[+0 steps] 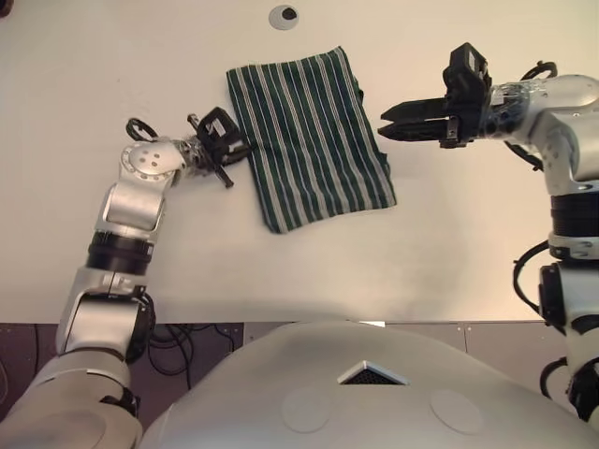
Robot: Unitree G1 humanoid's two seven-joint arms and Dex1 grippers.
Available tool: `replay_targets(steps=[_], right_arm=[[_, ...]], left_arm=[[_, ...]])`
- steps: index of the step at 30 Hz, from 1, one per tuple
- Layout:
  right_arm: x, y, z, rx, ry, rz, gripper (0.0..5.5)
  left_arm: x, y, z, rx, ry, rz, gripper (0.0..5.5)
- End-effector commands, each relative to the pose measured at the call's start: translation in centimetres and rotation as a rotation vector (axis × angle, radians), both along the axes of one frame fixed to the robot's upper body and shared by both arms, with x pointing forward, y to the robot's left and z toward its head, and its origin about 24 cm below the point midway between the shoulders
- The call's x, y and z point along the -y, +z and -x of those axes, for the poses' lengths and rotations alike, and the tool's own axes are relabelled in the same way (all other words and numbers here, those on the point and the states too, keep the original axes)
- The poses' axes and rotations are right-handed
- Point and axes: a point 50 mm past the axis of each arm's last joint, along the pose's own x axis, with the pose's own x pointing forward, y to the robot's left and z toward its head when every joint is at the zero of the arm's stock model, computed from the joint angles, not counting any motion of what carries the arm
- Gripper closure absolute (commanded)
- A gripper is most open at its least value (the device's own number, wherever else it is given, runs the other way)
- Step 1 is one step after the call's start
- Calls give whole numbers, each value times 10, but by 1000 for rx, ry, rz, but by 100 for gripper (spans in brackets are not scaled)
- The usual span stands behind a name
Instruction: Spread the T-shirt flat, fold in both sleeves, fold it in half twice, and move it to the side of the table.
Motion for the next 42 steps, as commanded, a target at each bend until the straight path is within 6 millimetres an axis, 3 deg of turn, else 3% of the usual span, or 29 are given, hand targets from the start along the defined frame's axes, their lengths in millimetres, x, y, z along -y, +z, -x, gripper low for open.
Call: replay_targets(steps=[1, 3, 5, 9, 10, 14, 18, 23, 30, 33, 42], right_arm=[[-7, -10, -6, 22, -136, -10, 428], [-10, -20, -4, -23, -230, -28, 428], [-13, -24, 5, -102, -284, -81, 428], [-6, -33, 28, -290, -460, -152, 428], [-5, -35, 34, -331, -490, -154, 405], [-4, -41, 70, -518, -562, -142, 341], [-4, -58, 88, -666, -654, -75, 301], [-14, -68, 91, -725, -688, -59, 301], [-33, -78, 80, -749, -685, -64, 301], [-41, -80, 77, -758, -671, -55, 301], [-36, -76, 72, -749, -662, -49, 447]], left_arm=[[-8, -4, -24, 72, 89, -29, 443], [-3, 13, -30, 129, 142, 139, 443], [-3, 24, -22, 156, 173, 280, 443], [-12, 44, 15, 122, 283, 524, 443], [-13, 46, 23, 94, 303, 566, 440], [-19, 32, 82, -181, 440, 695, 382], [-26, 17, 111, -427, 566, 691, 335], [-19, 7, 112, -535, 591, 699, 335], [-15, -1, 108, -579, 629, 723, 335], [-10, -2, 107, -587, 613, 734, 386], [-7, -3, 112, -590, 610, 755, 521]])
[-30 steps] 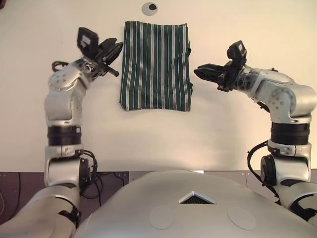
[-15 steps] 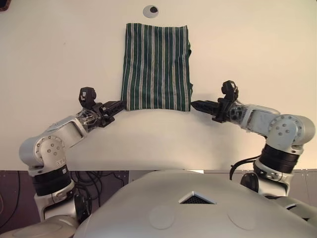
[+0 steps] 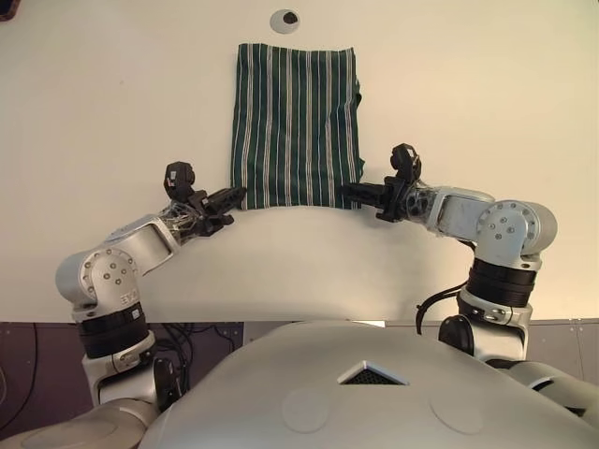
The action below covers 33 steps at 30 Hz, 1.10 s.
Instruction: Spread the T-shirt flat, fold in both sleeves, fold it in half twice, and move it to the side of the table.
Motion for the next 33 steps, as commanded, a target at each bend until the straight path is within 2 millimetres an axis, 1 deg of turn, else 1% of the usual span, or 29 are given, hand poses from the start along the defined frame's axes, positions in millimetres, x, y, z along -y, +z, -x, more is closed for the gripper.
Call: replay_targets(steps=[1, 4, 6, 9, 11, 13, 15, 18, 20, 22, 24, 26, 28, 30, 31, 33], right_arm=[[8, -1, -2, -28, -3, 41, 465], [10, 3, -4, -21, -7, 29, 506], [10, 6, -6, -8, 1, 9, 543], [10, 13, -5, 20, 26, -36, 550], [16, 19, -1, 44, 70, -60, 550], [27, 25, 7, 64, 122, -74, 550], [46, 31, 18, 75, 162, -64, 550], [72, 42, 46, 84, 248, -66, 550], [79, 45, 59, 77, 278, -78, 550], [80, 46, 60, 86, 268, -103, 550], [73, 50, 45, 146, 248, -111, 550], [65, 52, 18, 185, 198, -94, 550], [60, 58, -7, 210, 160, -87, 550], [62, 65, -25, 220, 132, -53, 550], [63, 66, -31, 218, 125, -30, 550], [67, 61, -42, 195, 100, 28, 550]], left_arm=[[-2, -3, 6, -25, 9, -9, 535], [-3, -3, 8, -28, 9, -7, 544], [-1, -3, 8, -27, 0, 0, 545], [3, 1, 8, -11, -36, 5, 545], [7, 8, 12, 9, -96, 22, 545], [7, 16, 19, 18, -148, 23, 545], [3, 27, 31, 29, -189, 32, 545], [-1, 41, 56, 18, -224, 99, 545], [0, 43, 69, -8, -226, 128, 545], [1, 43, 73, -32, -227, 130, 545], [6, 41, 60, -17, -217, 131, 545], [12, 40, 37, 3, -200, 120, 545], [18, 39, 9, 17, -164, 91, 545], [24, 47, -18, 46, -178, 82, 545], [26, 51, -29, 57, -182, 80, 545], [28, 53, -49, 56, -199, 50, 545]])
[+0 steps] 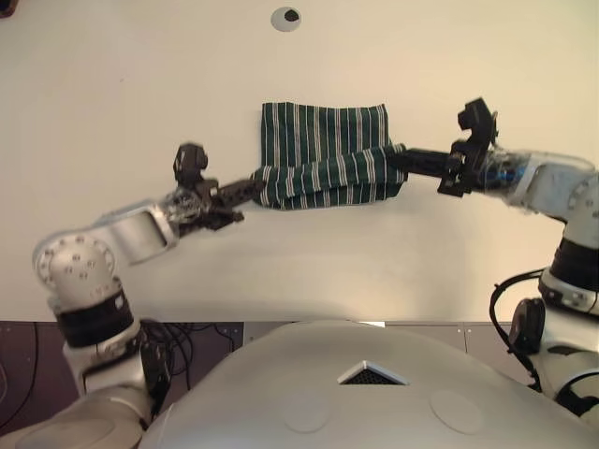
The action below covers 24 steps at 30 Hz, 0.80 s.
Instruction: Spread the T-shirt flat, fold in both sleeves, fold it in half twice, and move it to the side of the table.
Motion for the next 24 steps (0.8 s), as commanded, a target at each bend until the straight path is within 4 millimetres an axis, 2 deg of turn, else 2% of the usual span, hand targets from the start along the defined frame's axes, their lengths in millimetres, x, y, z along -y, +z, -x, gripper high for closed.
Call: replay_targets(steps=[1, 4, 8, 16, 24], right_arm=[[8, -7, -22, -27, -64, 122, 550], [3, -14, -36, -30, -84, 153, 550], [-8, -20, -51, -22, -89, 165, 550], [-16, -33, -62, -38, -92, 189, 550], [-31, -26, -80, -18, -110, 164, 550]], left_arm=[[3, 3, -36, 1, -17, -67, 545], [2, -7, -54, -18, -17, -100, 545], [-3, -20, -61, -39, -15, -130, 545], [0, -22, -79, -18, 18, -104, 545], [9, -26, -100, -14, 64, -86, 545]])
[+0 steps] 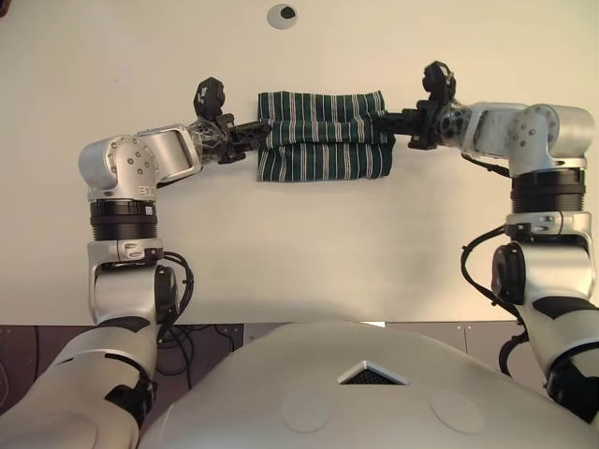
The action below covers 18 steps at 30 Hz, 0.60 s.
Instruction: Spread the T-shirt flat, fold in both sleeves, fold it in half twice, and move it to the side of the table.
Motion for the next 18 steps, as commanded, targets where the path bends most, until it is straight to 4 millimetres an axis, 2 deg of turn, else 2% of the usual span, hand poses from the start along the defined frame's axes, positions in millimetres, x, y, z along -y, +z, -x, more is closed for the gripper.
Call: replay_targets(steps=[1, 6, 12, 13, 14, 15, 18], right_arm=[[-4, 8, -10, 35, -13, 4, 550], [-2, 10, -17, 51, -42, 2, 550], [-11, 3, -24, 38, -87, 0, 550], [-12, 2, -26, 34, -101, -4, 550], [-14, 1, -29, 34, -120, -9, 550], [-16, 1, -32, 37, -143, -16, 514], [-19, 2, -39, 40, -201, -52, 473]], left_arm=[[-1, 6, -12, 30, 35, -5, 545], [-3, 11, -26, 57, 82, 3, 545], [4, 4, -37, 53, 110, 6, 545], [7, 3, -39, 54, 113, 12, 508], [11, 2, -41, 56, 116, 19, 497], [15, 2, -45, 60, 126, 27, 479], [20, 3, -57, 71, 188, 56, 441]])
